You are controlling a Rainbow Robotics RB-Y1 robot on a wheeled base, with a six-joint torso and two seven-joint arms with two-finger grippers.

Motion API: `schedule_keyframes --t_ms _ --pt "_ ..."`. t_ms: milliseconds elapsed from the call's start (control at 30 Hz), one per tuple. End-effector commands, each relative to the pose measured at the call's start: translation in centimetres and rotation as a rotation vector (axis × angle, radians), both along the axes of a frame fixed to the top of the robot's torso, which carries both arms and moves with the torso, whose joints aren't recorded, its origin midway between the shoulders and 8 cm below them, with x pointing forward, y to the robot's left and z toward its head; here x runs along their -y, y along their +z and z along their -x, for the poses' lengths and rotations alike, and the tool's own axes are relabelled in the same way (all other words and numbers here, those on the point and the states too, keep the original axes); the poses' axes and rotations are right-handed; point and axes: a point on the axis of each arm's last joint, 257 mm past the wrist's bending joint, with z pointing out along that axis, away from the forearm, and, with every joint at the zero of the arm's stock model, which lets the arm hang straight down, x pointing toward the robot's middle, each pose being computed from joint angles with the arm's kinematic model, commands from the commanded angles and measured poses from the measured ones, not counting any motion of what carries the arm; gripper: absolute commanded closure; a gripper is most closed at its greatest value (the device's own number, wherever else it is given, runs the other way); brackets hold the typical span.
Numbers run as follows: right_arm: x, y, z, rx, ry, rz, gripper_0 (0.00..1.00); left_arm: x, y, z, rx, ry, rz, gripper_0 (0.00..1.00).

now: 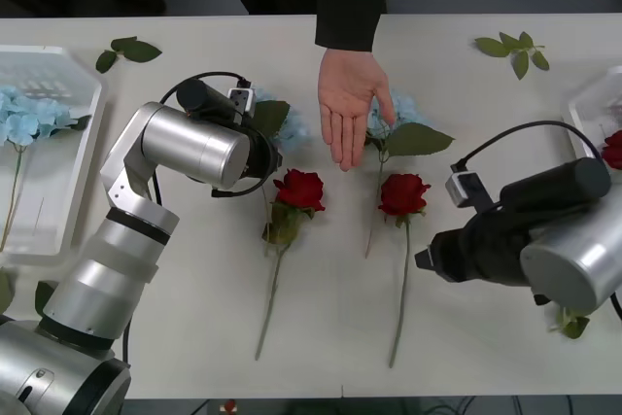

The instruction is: Place the red flowers into the right box and the blue flowers into the left box. If a person shows an open palm, hand one flower to the person first, then continue sorting.

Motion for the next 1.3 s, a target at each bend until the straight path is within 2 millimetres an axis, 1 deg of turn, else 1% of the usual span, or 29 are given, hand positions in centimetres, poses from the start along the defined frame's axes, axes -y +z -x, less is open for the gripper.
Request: schedule_keyframes --t_ms 33,133,233,400,467,567,733,867,1100,1133,1167,1200,1233,1267,1300 --pt "-2.1 0.8 -1.1 0.06 -0.047 -0.009 0.0 0.4 2.5 -1.2 0.047 -0.003 0.016 0.0" --pt "-3.2 -0.1 -1.3 0.061 -0.054 0.005 0.0 0.3 2.4 -1.2 0.046 -0.004 0.014 0.0" --pt "-4.0 -1.1 -2.1 0.063 -0.059 0.003 0.0 0.4 2.5 -1.2 0.046 -0.004 0.017 0.0" --pt "-4.9 -2.4 -3.3 0.073 -0.067 -0.006 0.0 0.4 2.5 -1.2 0.046 -0.004 0.019 0.0" --pt "-5.0 -3.0 -3.4 0.076 -0.067 0.004 0.0 0.5 2.5 -1.2 0.045 -0.005 0.02 0.0" --pt "-5.2 -3.3 -3.4 0.075 -0.068 0.01 0.0 0.5 2.5 -1.2 0.045 -0.005 0.02 0.0" --pt "-4.9 -4.3 -3.2 0.052 -0.08 0.016 0.0 0.4 2.5 -1.2 0.045 -0.004 0.019 0.0" --pt "-5.1 -5.2 -3.3 0.042 -0.09 0.006 0.0 0.5 2.5 -1.2 0.047 -0.005 0.02 0.0" --pt "-5.2 -6.0 -3.5 0.044 -0.093 0.01 0.0 0.4 2.4 -1.2 0.044 -0.004 0.018 0.0" --pt "-5.2 -6.0 -3.5 0.043 -0.095 0.011 0.02 0.4 2.5 -1.2 0.045 -0.003 0.021 0.0" --pt "-5.1 -6.1 -3.5 0.041 -0.096 0.012 0.07 0.5 2.5 -1.2 0.045 -0.005 0.02 0.0" --pt "-5.0 -6.3 -3.4 0.038 -0.096 0.014 0.18 0.5 2.5 -1.2 0.045 -0.005 0.02 0.0" --pt "-5.1 -6.4 -3.4 0.038 -0.094 0.016 0.33 0.5 2.5 -1.2 0.045 -0.005 0.02 0.0" --pt "-5.1 -6.4 -3.3 0.036 -0.094 0.017 0.51 0.4 2.5 -1.2 0.045 -0.004 0.019 0.0" --pt "-5.1 -6.4 -3.3 0.036 -0.094 0.017 0.77 0.5 2.5 -1.2 0.045 -0.005 0.02 0.0"
